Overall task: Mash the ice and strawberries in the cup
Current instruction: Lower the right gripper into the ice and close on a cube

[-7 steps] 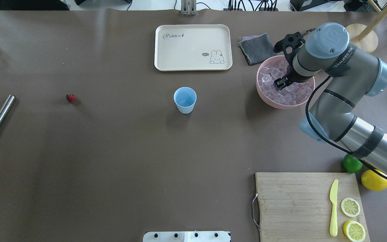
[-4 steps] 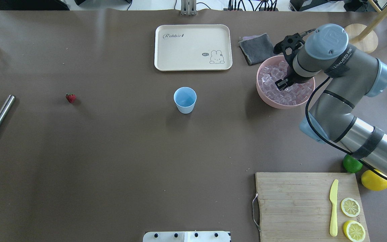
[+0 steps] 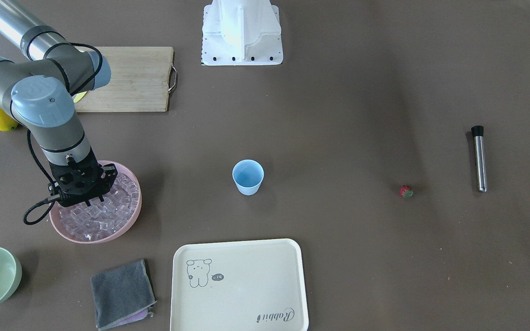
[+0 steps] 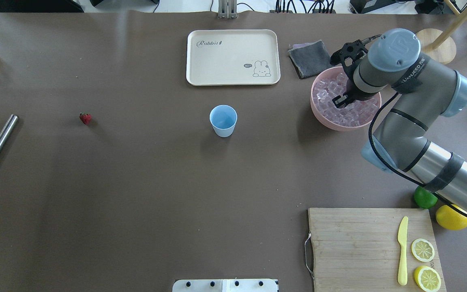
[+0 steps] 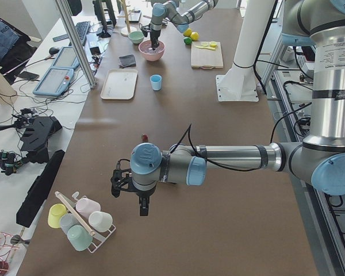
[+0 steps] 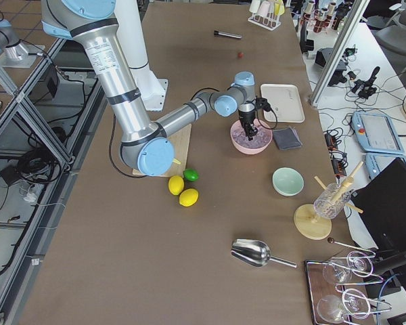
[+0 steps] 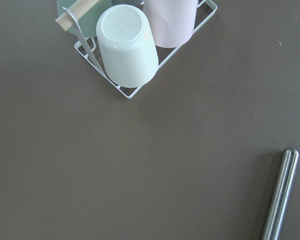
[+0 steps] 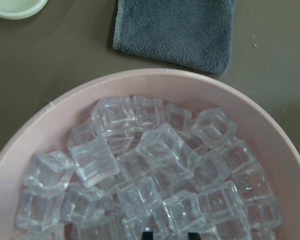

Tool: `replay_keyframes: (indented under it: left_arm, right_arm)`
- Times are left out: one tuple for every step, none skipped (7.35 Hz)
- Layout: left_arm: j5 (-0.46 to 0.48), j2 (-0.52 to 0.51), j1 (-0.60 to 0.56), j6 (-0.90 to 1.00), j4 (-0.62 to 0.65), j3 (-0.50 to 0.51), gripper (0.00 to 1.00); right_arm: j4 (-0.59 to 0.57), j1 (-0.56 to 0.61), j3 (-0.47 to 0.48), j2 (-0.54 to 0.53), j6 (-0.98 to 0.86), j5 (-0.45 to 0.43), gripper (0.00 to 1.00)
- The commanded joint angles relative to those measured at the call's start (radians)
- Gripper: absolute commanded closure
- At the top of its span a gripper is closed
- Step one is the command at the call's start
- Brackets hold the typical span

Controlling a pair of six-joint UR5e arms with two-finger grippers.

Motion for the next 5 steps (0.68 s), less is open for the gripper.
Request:
replay_keyframes:
  left_arm:
    - [0.0,0.001,0.0,0.001,0.0,0.002,0.02]
    - [0.0,0.001,0.0,0.001,0.0,0.001,0.02]
    - [0.0,0.002,0.0,0.001,0.0,0.001,0.02]
    - [0.0,0.001,0.0,0.001,0.0,0.002,0.02]
    - [0.0,-0.002,0.0,-0.001,0.0,-0.002,0.02]
  right_arm:
    - [-0.071,0.02,0.011,0.063,0.005,0.011,0.92]
    - [-0.152,0.022,0.012,0.141,0.02,0.011,0.92]
    - [-0.192,0.021,0.009,0.211,0.078,0.019,0.94]
    - [-0.189,0.017,0.003,0.249,0.153,0.02,0.95]
    - [-0.185,-0.01,0.003,0.274,0.204,0.02,0.96]
